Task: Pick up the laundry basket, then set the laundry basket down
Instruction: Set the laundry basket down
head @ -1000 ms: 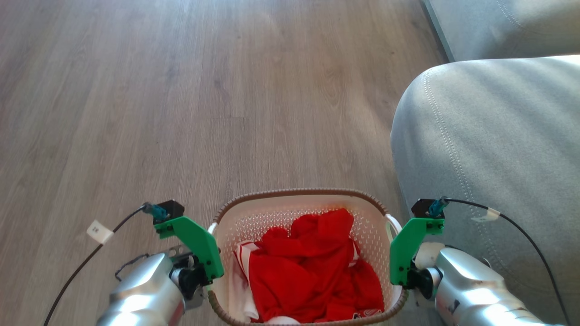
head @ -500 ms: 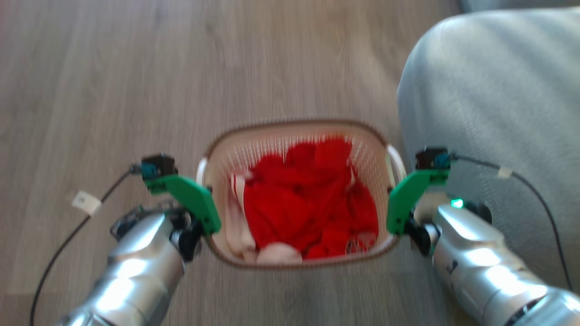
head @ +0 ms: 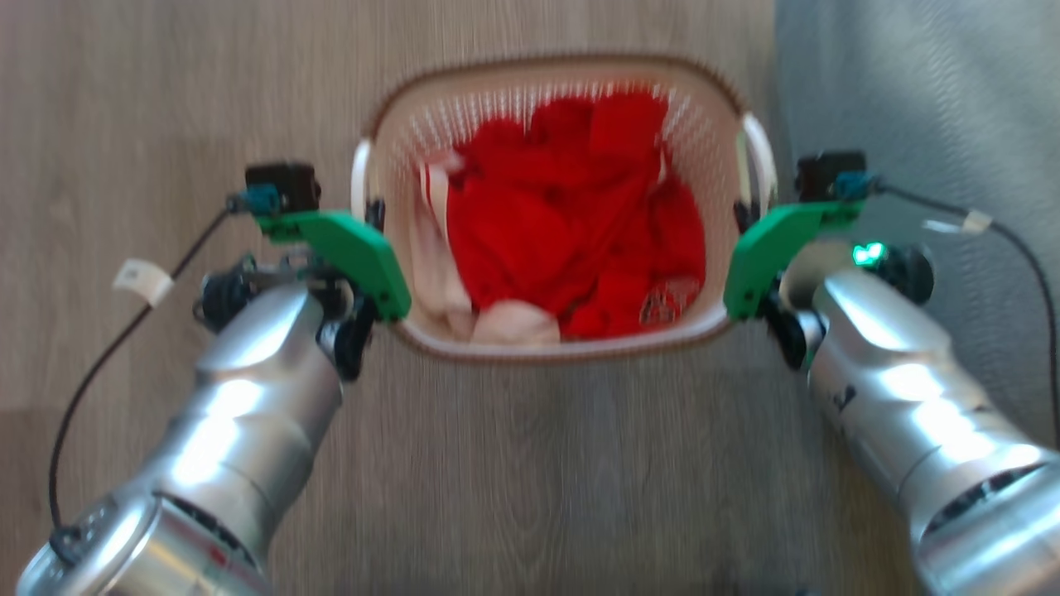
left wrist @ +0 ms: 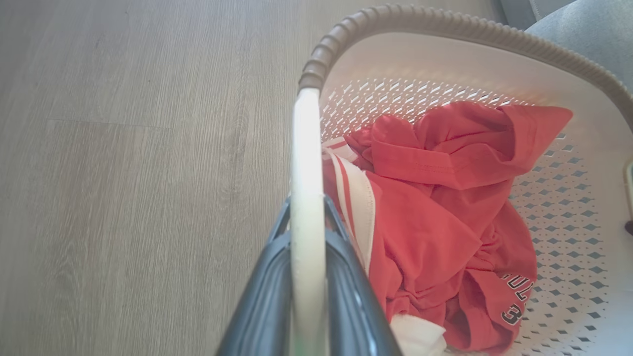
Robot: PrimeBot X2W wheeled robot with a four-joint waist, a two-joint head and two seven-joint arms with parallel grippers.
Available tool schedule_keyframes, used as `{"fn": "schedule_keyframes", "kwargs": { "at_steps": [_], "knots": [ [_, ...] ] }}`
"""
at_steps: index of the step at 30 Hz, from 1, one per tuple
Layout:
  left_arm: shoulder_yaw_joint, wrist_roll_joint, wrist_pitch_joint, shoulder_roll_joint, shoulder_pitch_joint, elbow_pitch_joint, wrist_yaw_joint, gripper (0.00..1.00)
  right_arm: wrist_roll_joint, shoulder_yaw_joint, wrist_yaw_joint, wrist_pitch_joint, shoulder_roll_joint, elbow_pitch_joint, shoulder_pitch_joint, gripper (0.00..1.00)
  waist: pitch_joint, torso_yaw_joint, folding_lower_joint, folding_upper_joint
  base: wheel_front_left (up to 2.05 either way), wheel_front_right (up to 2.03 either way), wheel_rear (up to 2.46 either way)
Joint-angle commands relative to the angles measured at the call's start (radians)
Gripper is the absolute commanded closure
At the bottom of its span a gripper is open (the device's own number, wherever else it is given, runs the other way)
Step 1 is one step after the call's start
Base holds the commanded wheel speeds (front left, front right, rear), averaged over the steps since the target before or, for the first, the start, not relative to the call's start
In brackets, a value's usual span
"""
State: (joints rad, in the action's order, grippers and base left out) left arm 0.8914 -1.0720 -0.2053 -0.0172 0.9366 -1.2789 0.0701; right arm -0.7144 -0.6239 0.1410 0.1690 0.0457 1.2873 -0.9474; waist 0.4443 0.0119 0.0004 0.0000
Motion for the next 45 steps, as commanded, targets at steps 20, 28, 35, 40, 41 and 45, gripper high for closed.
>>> {"fn": "schedule_keyframes", "kwargs": {
  "at_steps": [20, 28, 35, 40, 41, 45],
  "knots": [
    [-0.247, 0.299, -0.056, -0.053, 0.043, 0.268, -0.100, 1.00, 0.230, 0.194, -0.010, 0.092, 0.114, -0.060, -0.068, 1.00, 0.386, 0.043, -0.0004, 0.0000, 0.00, 0.00, 0.00],
    [-0.378, 0.456, -0.056, -0.035, 0.004, 0.325, -0.081, 1.00, 0.368, 0.330, -0.010, 0.093, 0.109, -0.112, -0.030, 1.00, 0.456, 0.050, -0.0004, 0.0000, 0.00, 0.00, 0.00],
    [-0.393, 0.471, -0.056, -0.033, -0.017, 0.343, -0.058, 1.00, 0.436, 0.395, -0.010, 0.093, 0.083, -0.106, -0.007, 1.00, 0.477, 0.045, -0.0004, 0.0000, 0.00, 0.00, 0.00],
    [-0.369, 0.445, -0.056, -0.033, -0.020, 0.317, -0.052, 1.00, 0.468, 0.425, -0.010, 0.093, 0.069, -0.090, 0.005, 1.00, 0.485, 0.043, -0.0004, 0.0000, 0.00, 0.00, 0.00],
    [-0.364, 0.439, -0.056, -0.033, -0.019, 0.314, -0.051, 1.00, 0.473, 0.430, -0.010, 0.093, 0.067, -0.088, 0.007, 1.00, 0.485, 0.044, -0.0004, 0.0000, 0.00, 0.00, 0.00],
    [-0.346, 0.417, -0.056, -0.033, -0.016, 0.306, -0.052, 1.00, 0.486, 0.445, -0.010, 0.093, 0.063, -0.084, 0.012, 1.00, 0.487, 0.045, -0.0004, 0.0000, 0.00, 0.00, 0.00]
  ]
}}
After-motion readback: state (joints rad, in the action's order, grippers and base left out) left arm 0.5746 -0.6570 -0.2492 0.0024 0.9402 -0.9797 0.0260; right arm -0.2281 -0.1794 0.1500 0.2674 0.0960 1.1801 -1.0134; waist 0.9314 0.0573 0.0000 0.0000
